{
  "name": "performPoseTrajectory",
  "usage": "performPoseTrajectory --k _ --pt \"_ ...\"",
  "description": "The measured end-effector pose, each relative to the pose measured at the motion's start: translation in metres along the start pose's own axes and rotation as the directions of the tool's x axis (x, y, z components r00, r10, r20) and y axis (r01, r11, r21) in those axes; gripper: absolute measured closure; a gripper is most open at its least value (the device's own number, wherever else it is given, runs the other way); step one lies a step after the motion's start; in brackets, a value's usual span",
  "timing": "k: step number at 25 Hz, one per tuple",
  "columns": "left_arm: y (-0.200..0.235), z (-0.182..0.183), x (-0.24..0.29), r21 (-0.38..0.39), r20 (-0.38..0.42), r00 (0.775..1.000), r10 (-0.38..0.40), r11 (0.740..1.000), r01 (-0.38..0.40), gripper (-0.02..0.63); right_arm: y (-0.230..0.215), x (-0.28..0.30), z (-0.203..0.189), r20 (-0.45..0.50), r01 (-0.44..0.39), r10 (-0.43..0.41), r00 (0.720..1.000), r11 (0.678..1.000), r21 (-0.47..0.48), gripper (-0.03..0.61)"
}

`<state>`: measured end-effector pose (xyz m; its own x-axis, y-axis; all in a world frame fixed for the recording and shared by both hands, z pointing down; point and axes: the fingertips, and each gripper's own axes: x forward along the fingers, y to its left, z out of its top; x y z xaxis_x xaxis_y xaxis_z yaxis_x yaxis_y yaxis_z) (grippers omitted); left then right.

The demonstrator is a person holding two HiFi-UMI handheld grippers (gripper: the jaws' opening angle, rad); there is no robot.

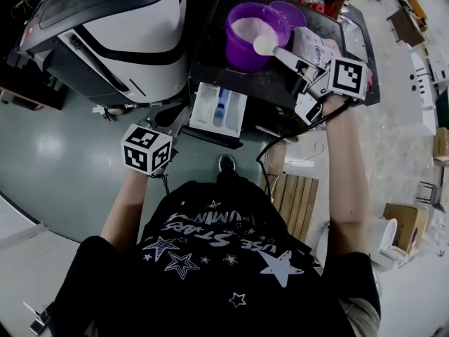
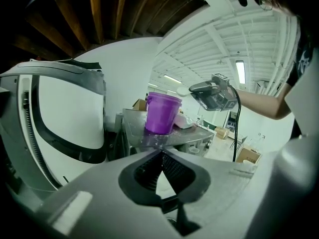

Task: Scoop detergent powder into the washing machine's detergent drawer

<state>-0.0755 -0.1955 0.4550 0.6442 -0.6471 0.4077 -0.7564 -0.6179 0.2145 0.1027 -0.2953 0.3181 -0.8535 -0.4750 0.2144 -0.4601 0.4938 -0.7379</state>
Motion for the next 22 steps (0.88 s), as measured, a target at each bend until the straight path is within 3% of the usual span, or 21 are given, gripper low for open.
performPoseTrajectory --k 10,14,22 --pt "0.007 -0.031 -0.02 -0.011 -0.052 0.999 -0.015 1.0 0.015 0.612 0.017 0.018 -0.094 -0.041 -0.046 0.049 0.998 0.996 0.081 0.541" --pt "0.009 -0.041 -0.026 -0.02 -0.063 0.998 -0.016 1.0 0.014 0.612 -0.004 0.028 -0.137 -0.129 0.079 -0.073 0.989 0.996 0.042 0.541" --pt "0.014 -0.058 -0.039 -0.056 -0.075 0.997 -0.005 0.998 0.001 0.612 -0.02 0.06 -0.18 -0.213 0.152 -0.165 0.963 0.986 -0.074 0.541"
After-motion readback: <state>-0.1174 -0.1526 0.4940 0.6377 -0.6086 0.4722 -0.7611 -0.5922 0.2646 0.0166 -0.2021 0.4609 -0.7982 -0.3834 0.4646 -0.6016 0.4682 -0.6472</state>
